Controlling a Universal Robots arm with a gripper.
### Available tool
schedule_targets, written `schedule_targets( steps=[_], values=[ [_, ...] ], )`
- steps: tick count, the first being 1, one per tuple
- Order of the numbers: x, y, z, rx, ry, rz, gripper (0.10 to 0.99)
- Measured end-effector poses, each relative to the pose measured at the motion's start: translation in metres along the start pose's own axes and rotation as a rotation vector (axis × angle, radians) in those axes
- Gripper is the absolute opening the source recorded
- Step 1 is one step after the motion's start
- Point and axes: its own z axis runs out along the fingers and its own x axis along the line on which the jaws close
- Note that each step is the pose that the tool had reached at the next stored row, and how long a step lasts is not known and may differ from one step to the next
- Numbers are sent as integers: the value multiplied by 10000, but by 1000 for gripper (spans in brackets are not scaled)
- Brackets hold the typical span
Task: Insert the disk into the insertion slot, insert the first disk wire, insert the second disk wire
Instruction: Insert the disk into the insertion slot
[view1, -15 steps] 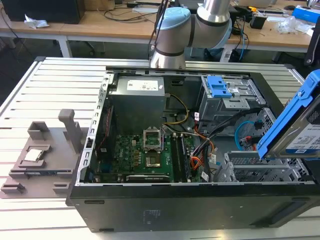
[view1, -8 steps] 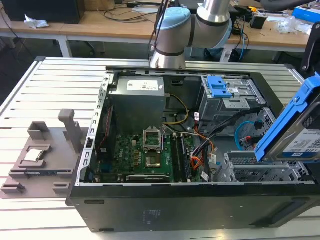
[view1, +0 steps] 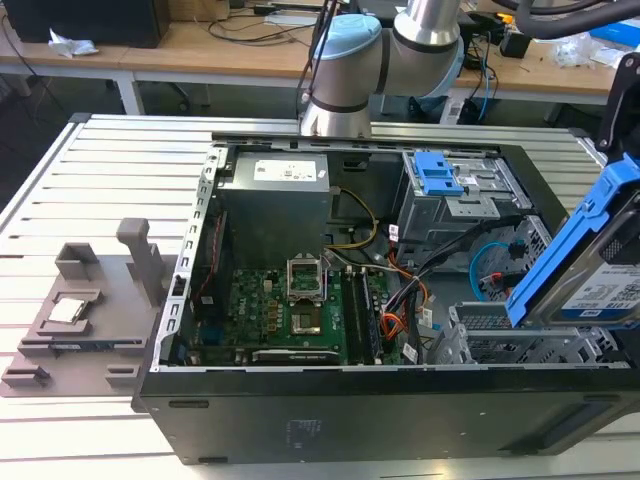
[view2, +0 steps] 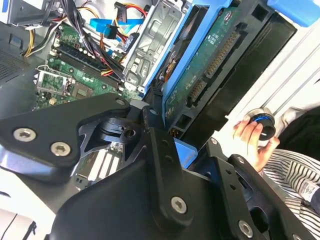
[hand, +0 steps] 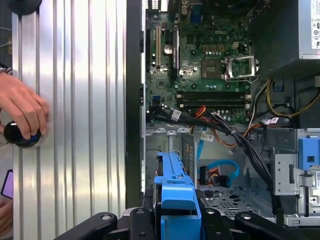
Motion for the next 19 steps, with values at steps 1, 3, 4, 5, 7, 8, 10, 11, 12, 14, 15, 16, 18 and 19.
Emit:
schedule_targets(
  steps=[1,3,4,5,7,8,10,11,12,14,15,16,18,19],
  values=[
    [0,0,12,0,0,0,365],
    [0,-2,44,0,0,0,365],
    [0,-2,63,0,-1,0,365],
    [0,-3,73,0,-1,0,365],
    [0,-4,95,0,0,0,365],
    [0,-4,103,0,0,0,365],
    [0,-5,132,0,-1,0,365],
    [0,-6,144,0,0,0,365],
    [0,-6,158,0,0,0,365],
    [-1,-6,190,0,0,0,365],
    [-1,-4,206,0,0,1,365],
    [0,6,222,0,0,2,365],
    [-4,34,232,0,2,1,365],
    [-10,67,243,-1,-7,0,365]
  ],
)
